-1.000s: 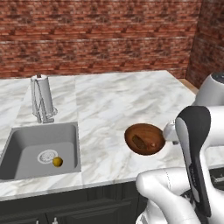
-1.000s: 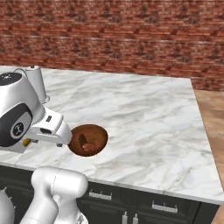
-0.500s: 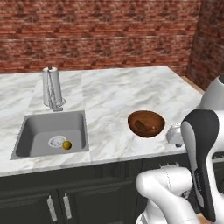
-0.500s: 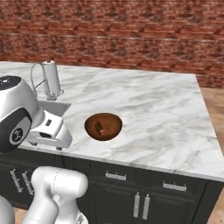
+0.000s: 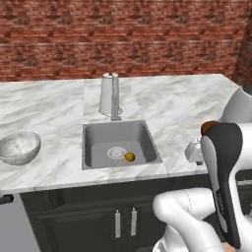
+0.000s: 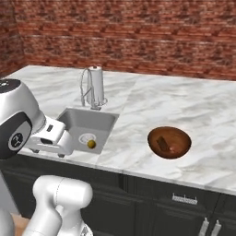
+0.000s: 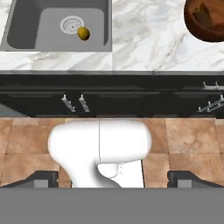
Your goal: Pick the sweet potatos from the cabinet and place them in one bowl. Pick the lemon from the sink and place it in the other bowl.
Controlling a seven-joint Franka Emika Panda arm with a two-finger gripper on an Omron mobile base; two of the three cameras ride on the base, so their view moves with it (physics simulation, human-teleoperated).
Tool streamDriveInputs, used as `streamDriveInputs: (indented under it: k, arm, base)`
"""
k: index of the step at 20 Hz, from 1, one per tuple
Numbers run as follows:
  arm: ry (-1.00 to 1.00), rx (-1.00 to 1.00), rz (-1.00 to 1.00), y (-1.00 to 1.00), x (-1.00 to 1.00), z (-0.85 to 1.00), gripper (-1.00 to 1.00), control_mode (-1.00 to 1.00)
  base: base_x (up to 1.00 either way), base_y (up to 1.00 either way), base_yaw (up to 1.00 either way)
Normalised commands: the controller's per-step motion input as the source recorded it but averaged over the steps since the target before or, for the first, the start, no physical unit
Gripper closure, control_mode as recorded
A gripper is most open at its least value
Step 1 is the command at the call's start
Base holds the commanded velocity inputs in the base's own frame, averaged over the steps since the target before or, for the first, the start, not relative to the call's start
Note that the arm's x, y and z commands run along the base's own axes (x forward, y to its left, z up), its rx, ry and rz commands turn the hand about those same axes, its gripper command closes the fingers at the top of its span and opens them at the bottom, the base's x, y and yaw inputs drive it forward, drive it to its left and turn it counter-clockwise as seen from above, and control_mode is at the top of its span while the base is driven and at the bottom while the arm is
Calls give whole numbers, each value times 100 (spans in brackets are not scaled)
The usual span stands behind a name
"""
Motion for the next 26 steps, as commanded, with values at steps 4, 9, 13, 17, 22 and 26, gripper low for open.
streamDriveInputs:
  k: [4,9,13,17,22,26]
  arm:
    - [0,0,0,0,0,0,-100,100]
    - [0,0,0,0,0,0,-100,100]
    - [0,0,0,0,0,0,-100,100]
    - [0,0,0,0,0,0,-100,100]
    - [0,0,0,0,0,0,-100,100]
    - [0,0,0,0,0,0,-100,100]
  base:
    - [5,80,7]
    - [19,64,3]
    - [49,28,0]
    - [46,20,0]
    - [9,16,-9]
    - [2,28,-12]
